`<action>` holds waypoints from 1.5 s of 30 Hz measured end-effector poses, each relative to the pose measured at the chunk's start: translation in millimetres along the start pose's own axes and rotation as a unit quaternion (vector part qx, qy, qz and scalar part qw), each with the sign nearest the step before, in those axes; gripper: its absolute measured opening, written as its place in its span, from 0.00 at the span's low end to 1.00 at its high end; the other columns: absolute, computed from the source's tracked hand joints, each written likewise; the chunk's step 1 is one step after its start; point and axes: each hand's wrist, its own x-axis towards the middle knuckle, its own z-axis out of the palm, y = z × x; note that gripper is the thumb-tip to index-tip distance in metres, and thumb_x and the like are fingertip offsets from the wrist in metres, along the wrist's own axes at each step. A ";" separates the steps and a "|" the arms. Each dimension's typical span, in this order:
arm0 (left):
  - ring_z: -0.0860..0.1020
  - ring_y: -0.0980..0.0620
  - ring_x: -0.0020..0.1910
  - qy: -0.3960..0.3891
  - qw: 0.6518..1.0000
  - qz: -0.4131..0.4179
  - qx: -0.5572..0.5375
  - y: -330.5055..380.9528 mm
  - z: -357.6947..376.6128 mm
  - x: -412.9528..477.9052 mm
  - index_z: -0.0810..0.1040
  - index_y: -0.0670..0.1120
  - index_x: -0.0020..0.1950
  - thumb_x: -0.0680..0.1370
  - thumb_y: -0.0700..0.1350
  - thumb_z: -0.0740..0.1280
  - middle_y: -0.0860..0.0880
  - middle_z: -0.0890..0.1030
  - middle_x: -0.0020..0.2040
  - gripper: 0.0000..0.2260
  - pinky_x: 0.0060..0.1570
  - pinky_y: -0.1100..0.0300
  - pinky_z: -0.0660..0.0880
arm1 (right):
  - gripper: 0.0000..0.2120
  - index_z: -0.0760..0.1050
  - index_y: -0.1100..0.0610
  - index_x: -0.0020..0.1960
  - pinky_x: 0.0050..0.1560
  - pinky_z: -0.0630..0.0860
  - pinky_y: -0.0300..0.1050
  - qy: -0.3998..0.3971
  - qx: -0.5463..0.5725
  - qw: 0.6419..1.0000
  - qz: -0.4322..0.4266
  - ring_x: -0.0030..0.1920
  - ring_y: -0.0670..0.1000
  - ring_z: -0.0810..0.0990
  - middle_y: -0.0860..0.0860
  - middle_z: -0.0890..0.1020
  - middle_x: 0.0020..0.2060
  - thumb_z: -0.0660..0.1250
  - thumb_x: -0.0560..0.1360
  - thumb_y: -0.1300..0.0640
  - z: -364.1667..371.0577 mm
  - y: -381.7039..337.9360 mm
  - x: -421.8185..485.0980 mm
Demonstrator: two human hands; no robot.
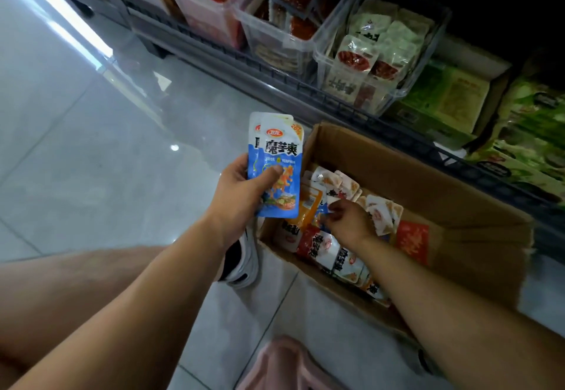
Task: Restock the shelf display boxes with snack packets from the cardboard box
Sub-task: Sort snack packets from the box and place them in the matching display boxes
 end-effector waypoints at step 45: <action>0.87 0.42 0.52 -0.077 0.996 -0.041 0.026 -5.4 42.4 -38.5 0.79 0.42 0.62 0.77 0.36 0.73 0.43 0.87 0.54 0.14 0.50 0.46 0.85 | 0.09 0.79 0.67 0.58 0.40 0.72 0.28 0.087 0.091 0.988 0.090 0.50 0.53 0.77 0.57 0.81 0.53 0.66 0.78 0.68 -78.5 81.4 -32.7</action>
